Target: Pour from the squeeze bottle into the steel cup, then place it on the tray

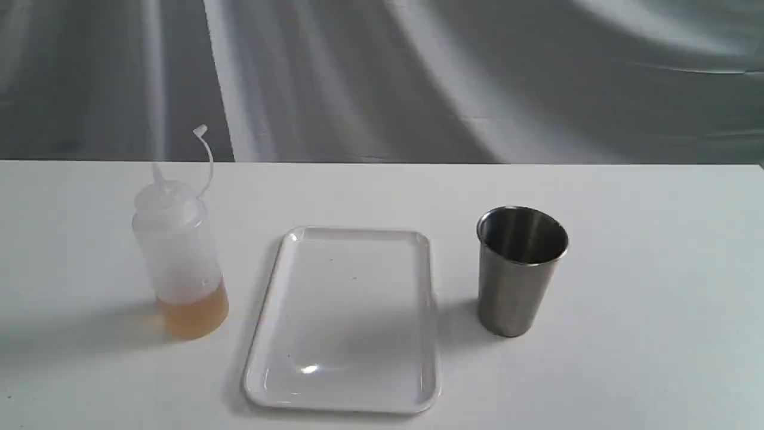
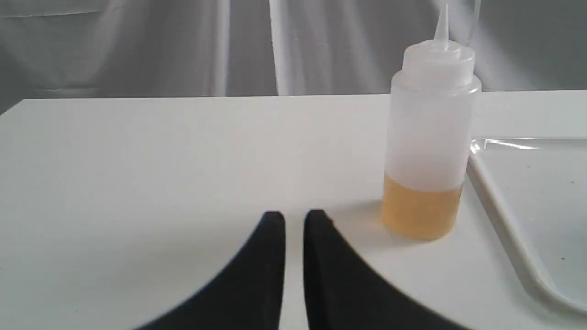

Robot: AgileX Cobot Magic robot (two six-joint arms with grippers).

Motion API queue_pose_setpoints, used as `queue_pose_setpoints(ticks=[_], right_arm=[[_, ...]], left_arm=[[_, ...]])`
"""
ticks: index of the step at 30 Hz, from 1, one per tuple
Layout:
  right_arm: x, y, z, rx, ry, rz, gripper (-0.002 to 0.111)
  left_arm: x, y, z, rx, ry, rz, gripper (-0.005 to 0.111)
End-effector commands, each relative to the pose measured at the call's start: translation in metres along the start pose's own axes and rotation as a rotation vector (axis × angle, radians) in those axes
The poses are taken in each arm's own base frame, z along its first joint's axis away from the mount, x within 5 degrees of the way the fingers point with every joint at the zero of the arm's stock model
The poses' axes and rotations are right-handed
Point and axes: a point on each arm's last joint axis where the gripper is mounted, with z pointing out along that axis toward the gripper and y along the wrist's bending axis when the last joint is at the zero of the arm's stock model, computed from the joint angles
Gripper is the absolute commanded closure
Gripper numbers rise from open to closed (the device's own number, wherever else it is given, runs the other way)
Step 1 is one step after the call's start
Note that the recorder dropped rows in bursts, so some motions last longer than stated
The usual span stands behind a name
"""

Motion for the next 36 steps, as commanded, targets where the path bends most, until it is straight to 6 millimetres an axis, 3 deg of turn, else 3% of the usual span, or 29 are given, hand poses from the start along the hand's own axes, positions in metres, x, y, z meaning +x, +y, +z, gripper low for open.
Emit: queue_pose_setpoints(ticks=[1,4,11,19,26,36], right_arm=[[-0.006,0.019,0.009,-0.09,0.091,-0.121,0.108],[-0.026,0.041,0.02,-0.136,0.108,-0.249,0.108],[-0.085,0.088,0.049,-0.185,0.03,-0.347,0.108],[-0.128,0.127,0.078,-0.243,0.027,-0.383,0.108],[-0.156,0.129,0.115,-0.133,0.006,-0.321,0.108],[-0.171,0.121,0.185,-0.115,0.045,-0.198,0.108]], left_arm=[[0.001,0.0,0.0,0.001,-0.007,-0.013,0.098],[0.001,0.0,0.0,0.001,-0.007,-0.013,0.098],[0.001,0.0,0.0,0.001,-0.007,-0.01,0.098],[0.001,0.0,0.0,0.001,-0.007,-0.01,0.098],[0.001,0.0,0.0,0.001,-0.007,-0.011,0.098],[0.001,0.0,0.0,0.001,-0.007,-0.009,0.098]])
